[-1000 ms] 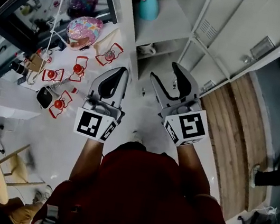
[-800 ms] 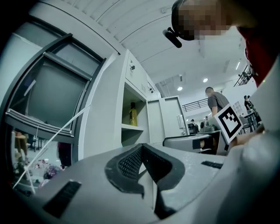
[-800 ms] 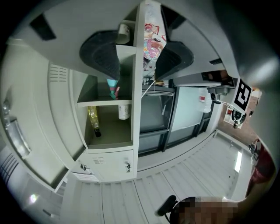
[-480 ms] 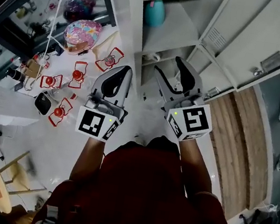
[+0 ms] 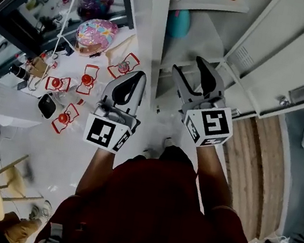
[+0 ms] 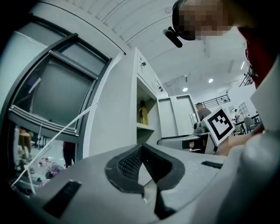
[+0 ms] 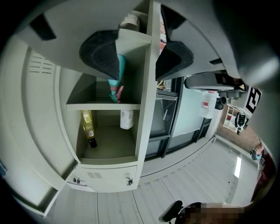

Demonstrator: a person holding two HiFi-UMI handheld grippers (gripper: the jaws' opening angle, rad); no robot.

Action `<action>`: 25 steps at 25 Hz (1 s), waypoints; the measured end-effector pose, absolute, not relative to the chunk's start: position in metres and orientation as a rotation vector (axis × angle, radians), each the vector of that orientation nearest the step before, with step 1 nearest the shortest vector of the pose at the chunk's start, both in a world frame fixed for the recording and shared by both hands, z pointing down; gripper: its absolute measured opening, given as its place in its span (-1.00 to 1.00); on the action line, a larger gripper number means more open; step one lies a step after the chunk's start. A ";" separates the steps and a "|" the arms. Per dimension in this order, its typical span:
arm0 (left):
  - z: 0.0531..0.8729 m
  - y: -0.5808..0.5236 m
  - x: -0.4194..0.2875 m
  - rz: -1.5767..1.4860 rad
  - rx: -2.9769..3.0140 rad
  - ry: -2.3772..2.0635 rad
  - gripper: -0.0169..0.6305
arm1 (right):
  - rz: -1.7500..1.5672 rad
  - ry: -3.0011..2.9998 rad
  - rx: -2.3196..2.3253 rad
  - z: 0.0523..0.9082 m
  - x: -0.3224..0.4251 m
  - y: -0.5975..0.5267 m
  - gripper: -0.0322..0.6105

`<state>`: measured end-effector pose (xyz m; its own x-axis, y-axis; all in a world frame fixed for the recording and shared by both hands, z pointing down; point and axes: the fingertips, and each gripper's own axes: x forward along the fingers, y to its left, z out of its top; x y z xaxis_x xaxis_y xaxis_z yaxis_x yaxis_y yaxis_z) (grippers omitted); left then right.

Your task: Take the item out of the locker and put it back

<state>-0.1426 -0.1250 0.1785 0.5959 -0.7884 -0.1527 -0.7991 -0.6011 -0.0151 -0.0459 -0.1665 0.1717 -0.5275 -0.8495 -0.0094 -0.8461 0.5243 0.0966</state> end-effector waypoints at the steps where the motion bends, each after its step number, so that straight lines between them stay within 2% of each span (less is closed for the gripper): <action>1: 0.178 -0.128 -0.142 0.197 -2.727 1.375 -0.93 | -0.138 -2.702 1.507 0.172 -0.044 -0.172 -0.17; 25: 0.180 -0.182 -0.151 0.101 -2.577 1.629 -0.93 | -0.106 -2.617 1.369 0.186 -0.050 -0.314 0.02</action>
